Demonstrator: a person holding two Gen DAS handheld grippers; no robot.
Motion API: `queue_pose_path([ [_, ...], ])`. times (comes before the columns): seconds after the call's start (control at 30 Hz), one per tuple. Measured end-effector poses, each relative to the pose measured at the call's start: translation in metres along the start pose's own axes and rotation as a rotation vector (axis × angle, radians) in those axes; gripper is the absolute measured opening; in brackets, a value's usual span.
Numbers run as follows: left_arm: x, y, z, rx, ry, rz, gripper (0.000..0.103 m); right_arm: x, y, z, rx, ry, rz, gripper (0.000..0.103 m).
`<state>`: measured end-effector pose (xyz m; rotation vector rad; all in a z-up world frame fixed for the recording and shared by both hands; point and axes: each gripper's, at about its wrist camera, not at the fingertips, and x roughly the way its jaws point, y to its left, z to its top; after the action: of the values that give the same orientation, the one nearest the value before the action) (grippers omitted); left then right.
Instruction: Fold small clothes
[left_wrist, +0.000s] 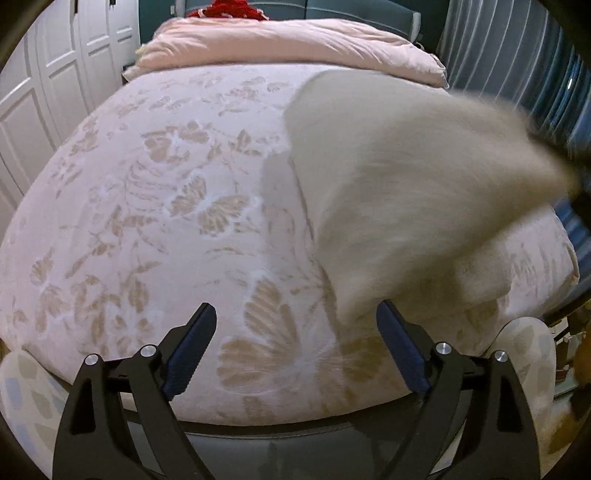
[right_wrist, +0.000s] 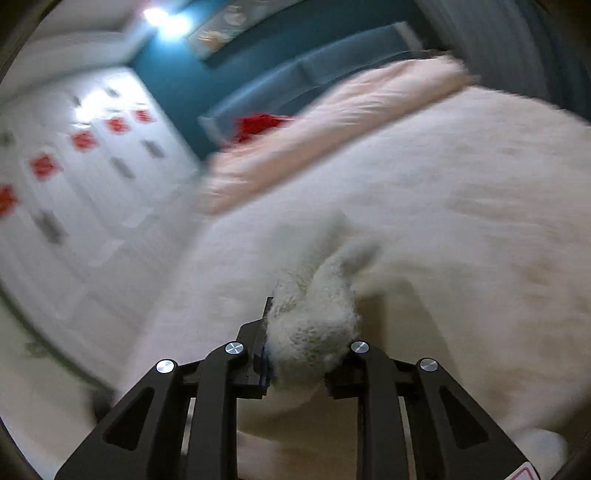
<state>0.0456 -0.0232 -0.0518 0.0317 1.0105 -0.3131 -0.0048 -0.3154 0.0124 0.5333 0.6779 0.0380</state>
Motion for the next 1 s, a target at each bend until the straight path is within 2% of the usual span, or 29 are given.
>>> queue_pose_path([
  [0.03,0.007,-0.003,-0.002,-0.003,0.023,-0.004,0.086,0.008,-0.020,-0.011,0.011,0.053,-0.077,0.021],
  [0.07,0.012,-0.006,-0.004,-0.008,0.040,-0.012,0.086,0.025,-0.051,-0.030,0.048,0.161,-0.170,0.022],
  [0.13,0.020,-0.012,-0.007,-0.016,0.069,-0.031,0.086,0.044,-0.081,-0.051,0.109,0.280,-0.199,0.025],
  [0.17,0.022,-0.016,-0.008,-0.012,0.078,-0.040,0.086,0.045,-0.089,-0.055,0.169,0.295,-0.153,0.029],
  [0.23,0.019,-0.025,-0.007,0.020,0.072,-0.040,0.086,0.036,-0.085,-0.045,0.174,0.260,-0.135,0.049],
  [0.27,0.016,-0.029,-0.006,0.036,0.063,-0.036,0.086,0.030,-0.078,-0.037,0.135,0.242,-0.185,0.061],
  [0.3,0.011,-0.032,-0.003,0.051,0.046,-0.038,0.086,0.024,-0.071,-0.030,0.094,0.214,-0.237,0.061],
  [0.37,0.004,-0.034,0.003,0.053,0.023,-0.050,0.087,0.009,-0.061,-0.017,0.040,0.142,-0.273,0.065],
  [0.43,0.002,-0.035,0.010,0.036,0.009,-0.066,0.089,0.006,-0.056,-0.004,0.023,0.107,-0.256,0.071],
  [0.47,0.004,-0.037,0.014,0.025,0.006,-0.077,0.090,0.014,-0.054,0.004,0.016,0.113,-0.208,0.072],
  [0.57,0.015,-0.049,0.019,0.026,0.029,-0.109,0.090,0.064,-0.058,0.017,0.004,0.224,-0.121,0.072],
  [0.6,0.020,-0.055,0.021,0.040,0.038,-0.112,0.090,0.082,-0.061,0.016,0.007,0.267,-0.109,0.068],
  [0.63,0.023,-0.060,0.021,0.051,0.045,-0.104,0.090,0.097,-0.067,0.013,0.015,0.313,-0.098,0.059],
  [0.67,0.024,-0.063,0.021,0.061,0.052,-0.098,0.090,0.110,-0.070,0.008,0.023,0.351,-0.095,0.021],
  [0.7,0.025,-0.066,0.021,0.068,0.059,-0.095,0.090,0.110,-0.070,0.009,0.027,0.350,-0.098,0.014],
  [0.73,0.022,-0.068,0.021,0.078,0.059,-0.094,0.090,0.100,-0.068,0.010,0.043,0.322,-0.068,0.013],
  [0.77,0.019,-0.070,0.021,0.091,0.048,-0.087,0.090,0.076,-0.068,0.020,0.067,0.231,-0.017,0.013],
  [0.83,0.018,-0.073,0.019,0.116,0.040,-0.056,0.090,0.046,-0.071,0.026,0.077,0.144,-0.012,0.013],
  [0.87,0.019,-0.075,0.018,0.128,0.043,-0.045,0.090,0.045,-0.076,0.024,0.081,0.137,-0.030,0.013],
  [0.9,0.022,-0.075,0.017,0.127,0.050,-0.039,0.090,0.054,-0.082,0.020,0.069,0.167,-0.072,0.017],
  [0.97,0.028,-0.076,0.017,0.115,0.079,-0.033,0.090,0.095,-0.098,-0.004,0.005,0.345,-0.169,0.020],
  [1.0,0.032,-0.078,0.016,0.110,0.104,-0.023,0.090,0.091,-0.098,-0.004,0.013,0.323,-0.162,0.022],
])
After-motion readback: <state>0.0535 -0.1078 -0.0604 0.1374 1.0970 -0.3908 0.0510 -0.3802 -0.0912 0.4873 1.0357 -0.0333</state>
